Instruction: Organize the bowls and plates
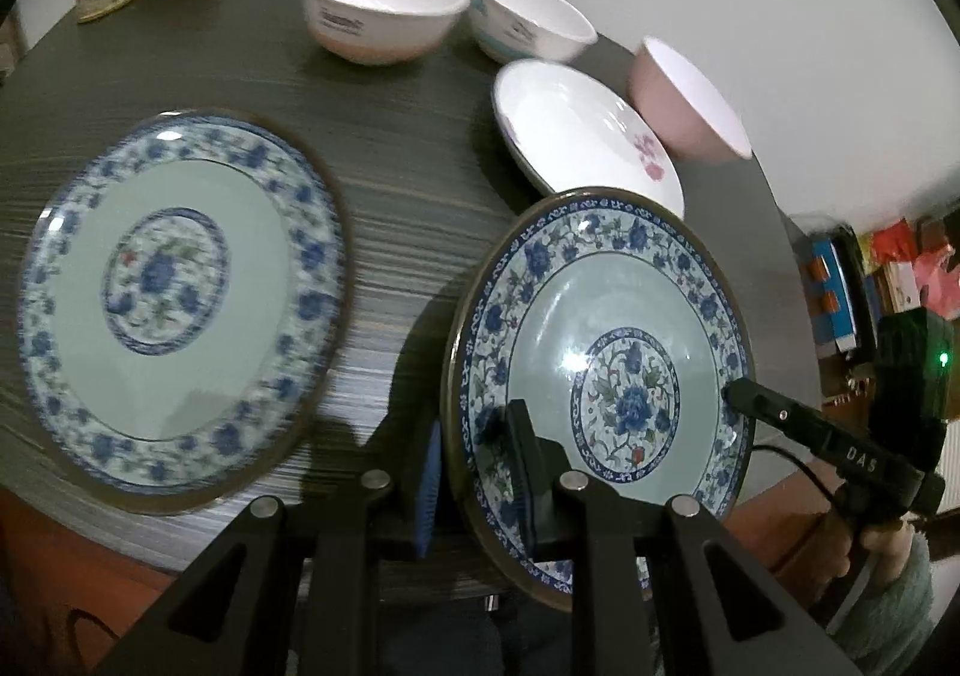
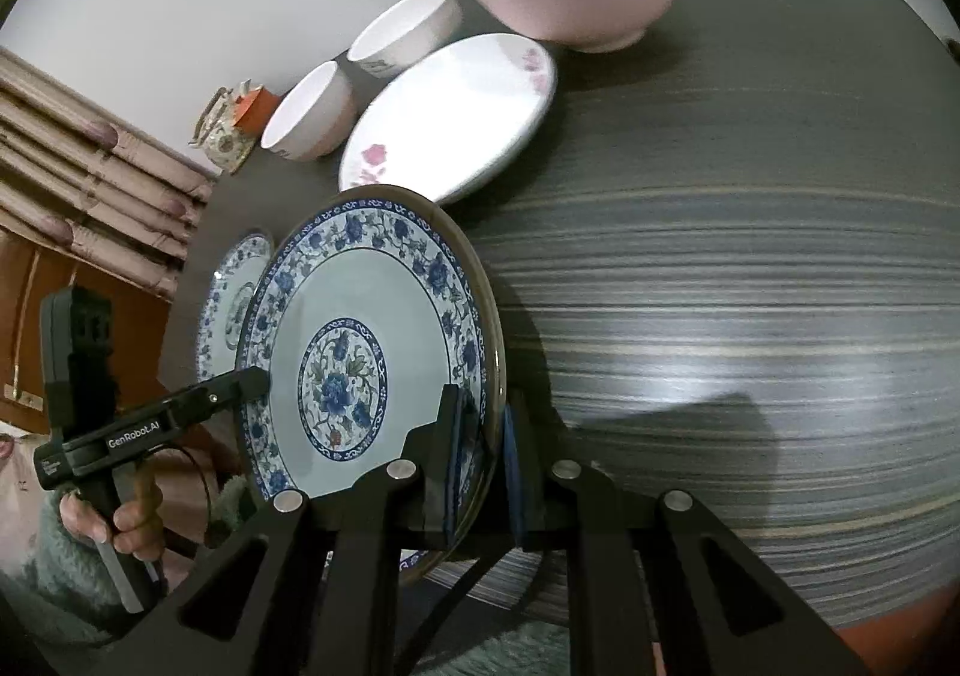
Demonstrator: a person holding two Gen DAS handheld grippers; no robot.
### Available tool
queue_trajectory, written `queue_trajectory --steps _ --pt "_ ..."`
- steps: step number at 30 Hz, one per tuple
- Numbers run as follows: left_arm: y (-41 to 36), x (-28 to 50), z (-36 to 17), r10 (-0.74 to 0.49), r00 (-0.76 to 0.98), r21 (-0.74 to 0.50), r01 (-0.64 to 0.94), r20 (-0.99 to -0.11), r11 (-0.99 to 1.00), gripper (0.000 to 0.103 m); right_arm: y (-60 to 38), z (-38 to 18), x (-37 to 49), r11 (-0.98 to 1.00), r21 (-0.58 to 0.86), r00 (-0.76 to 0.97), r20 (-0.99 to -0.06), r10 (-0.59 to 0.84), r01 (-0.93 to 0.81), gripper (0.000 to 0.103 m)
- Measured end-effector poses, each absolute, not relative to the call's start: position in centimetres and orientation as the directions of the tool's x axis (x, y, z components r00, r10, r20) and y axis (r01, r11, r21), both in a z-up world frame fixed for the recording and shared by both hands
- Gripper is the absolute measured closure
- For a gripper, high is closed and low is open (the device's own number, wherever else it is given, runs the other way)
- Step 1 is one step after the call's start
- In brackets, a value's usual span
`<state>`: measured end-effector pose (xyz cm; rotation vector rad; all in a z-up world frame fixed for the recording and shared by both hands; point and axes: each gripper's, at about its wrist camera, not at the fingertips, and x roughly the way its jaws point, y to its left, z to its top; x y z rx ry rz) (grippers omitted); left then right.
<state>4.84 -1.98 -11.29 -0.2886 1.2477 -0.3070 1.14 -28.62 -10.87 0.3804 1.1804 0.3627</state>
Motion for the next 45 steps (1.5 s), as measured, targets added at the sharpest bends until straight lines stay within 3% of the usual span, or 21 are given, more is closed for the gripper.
queue_trajectory --steps 13,26,45 --pt "7.1 5.9 -8.3 -0.285 0.397 -0.328 -0.043 -0.873 0.944 0.083 -20.1 -8.8 4.5 0.855 0.492 0.322 -0.792 0.519 -0.167 0.090" --pt "15.6 6.8 -8.7 -0.191 0.437 -0.300 -0.196 -0.879 0.934 0.082 -10.3 -9.3 8.7 0.828 0.509 0.261 -0.788 0.558 -0.235 0.090" --pt "18.5 7.6 -11.9 -0.136 0.421 -0.270 -0.275 -0.897 0.923 0.082 -5.3 -12.0 9.6 0.847 0.474 0.210 -0.826 0.523 -0.241 0.088"
